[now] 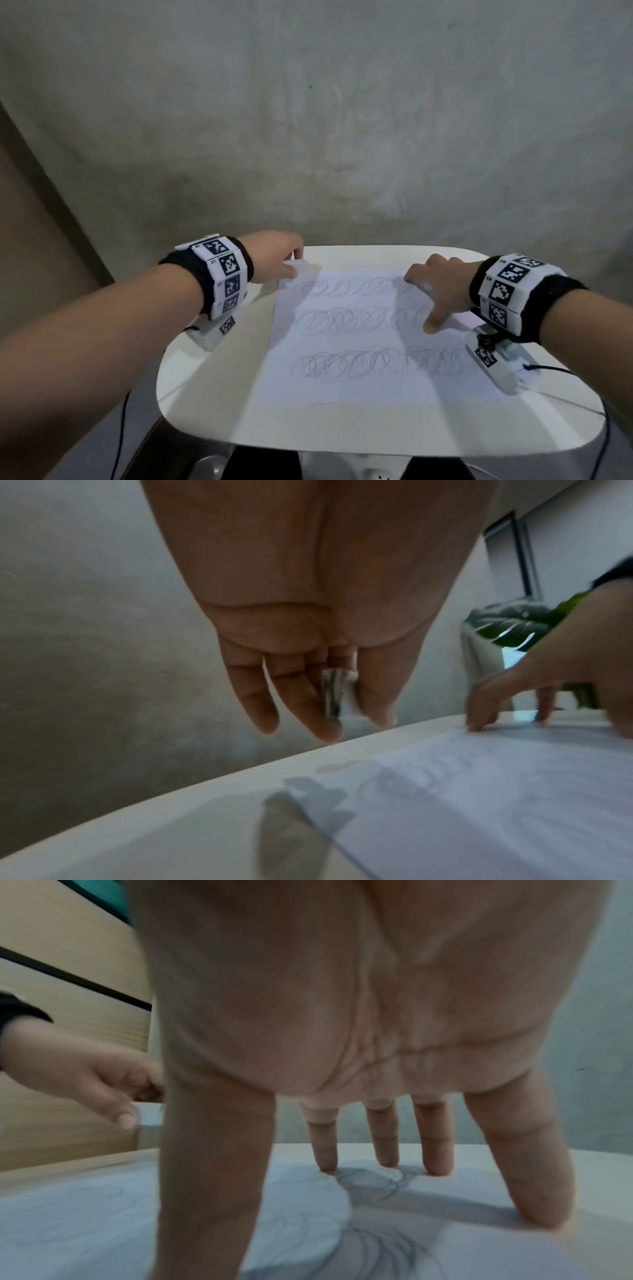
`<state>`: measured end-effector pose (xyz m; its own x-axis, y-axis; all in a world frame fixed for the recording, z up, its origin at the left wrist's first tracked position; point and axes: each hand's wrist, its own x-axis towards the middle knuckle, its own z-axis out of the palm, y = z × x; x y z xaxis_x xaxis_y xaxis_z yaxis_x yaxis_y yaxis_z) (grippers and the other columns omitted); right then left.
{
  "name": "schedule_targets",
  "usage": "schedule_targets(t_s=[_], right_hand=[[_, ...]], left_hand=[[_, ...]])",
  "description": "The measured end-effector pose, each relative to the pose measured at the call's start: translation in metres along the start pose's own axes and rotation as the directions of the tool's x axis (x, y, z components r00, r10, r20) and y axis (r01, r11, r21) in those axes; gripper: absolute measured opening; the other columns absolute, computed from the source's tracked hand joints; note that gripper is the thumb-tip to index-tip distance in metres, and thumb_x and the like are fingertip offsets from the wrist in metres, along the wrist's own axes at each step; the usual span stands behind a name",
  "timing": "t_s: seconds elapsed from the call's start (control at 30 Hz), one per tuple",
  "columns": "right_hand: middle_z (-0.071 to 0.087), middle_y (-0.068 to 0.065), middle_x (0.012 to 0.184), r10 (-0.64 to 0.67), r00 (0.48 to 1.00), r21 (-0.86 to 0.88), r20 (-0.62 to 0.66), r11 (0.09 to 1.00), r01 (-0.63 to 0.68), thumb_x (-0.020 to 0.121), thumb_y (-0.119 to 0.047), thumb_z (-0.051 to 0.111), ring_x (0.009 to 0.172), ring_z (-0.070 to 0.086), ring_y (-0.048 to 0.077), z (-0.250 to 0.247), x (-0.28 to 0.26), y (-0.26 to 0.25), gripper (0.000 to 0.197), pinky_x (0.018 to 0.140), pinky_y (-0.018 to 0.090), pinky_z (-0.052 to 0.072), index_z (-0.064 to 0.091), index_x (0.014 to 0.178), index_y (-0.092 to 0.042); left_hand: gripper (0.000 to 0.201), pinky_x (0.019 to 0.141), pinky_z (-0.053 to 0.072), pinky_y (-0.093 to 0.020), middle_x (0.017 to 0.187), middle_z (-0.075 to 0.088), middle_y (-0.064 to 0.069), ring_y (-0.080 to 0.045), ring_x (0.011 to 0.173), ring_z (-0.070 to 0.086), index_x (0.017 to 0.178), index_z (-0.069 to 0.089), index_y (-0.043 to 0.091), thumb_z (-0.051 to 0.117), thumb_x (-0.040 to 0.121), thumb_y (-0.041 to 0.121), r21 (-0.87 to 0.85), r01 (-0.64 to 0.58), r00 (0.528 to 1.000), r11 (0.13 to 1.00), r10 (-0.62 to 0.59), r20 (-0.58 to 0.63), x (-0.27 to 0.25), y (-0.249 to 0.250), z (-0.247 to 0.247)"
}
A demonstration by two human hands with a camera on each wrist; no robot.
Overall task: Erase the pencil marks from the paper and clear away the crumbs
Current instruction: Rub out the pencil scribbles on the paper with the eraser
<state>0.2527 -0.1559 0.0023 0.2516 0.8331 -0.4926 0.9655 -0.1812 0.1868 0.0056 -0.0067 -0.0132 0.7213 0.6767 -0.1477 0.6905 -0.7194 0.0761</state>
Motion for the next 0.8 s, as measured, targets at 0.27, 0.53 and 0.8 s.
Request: schedule_targets(t_s=[0.27,0.53,0.8], right_hand=[[0.056,-0.007,0.129,-0.317,0.914,0.558,-0.252,0.725,0.405,0.081,-0.047,0.069,0.114,0.056,0.012,-0.003,-0.037,-0.035,0.059,0.101,0.031,0.044,0.048,0.132,-0.024],[0.054,-0.001,0.068,-0.17,0.909,0.709,-0.38,0.578,0.404,0.098,-0.018,0.052,0.056,0.052,0.016,0.003,-0.037,-0.051,0.012,0.064,0.032,0.049,0.052,0.085,-0.015],[0.053,-0.003,0.083,-0.177,0.894,0.363,-0.412,0.868,0.339,0.093,-0.031,0.058,0.078,0.049,0.018,-0.032,-0.004,-0.069,0.019,0.062,0.025,0.035,0.059,0.103,-0.015]], left_hand=[[0.017,0.069,0.045,-0.03,0.08,0.06,0.005,-0.013,0.071,0.056,0.088,0.055,0.022,0.072,0.088,0.021,-0.446,-0.245,0.969,0.861,0.197,-0.151,-0.037,0.067,-0.007],[0.02,0.064,0.041,-0.028,0.077,0.06,0.003,-0.013,0.067,0.05,0.08,0.059,0.02,0.065,0.093,0.034,-0.471,-0.182,0.972,0.863,0.085,-0.22,-0.03,0.059,0.003],[0.129,0.122,0.009,-0.043,0.165,-0.012,0.002,-0.018,0.152,-0.004,0.157,-0.007,0.026,0.053,0.059,0.085,0.1,0.093,0.96,0.991,-0.116,0.254,-0.024,-0.017,0.038]])
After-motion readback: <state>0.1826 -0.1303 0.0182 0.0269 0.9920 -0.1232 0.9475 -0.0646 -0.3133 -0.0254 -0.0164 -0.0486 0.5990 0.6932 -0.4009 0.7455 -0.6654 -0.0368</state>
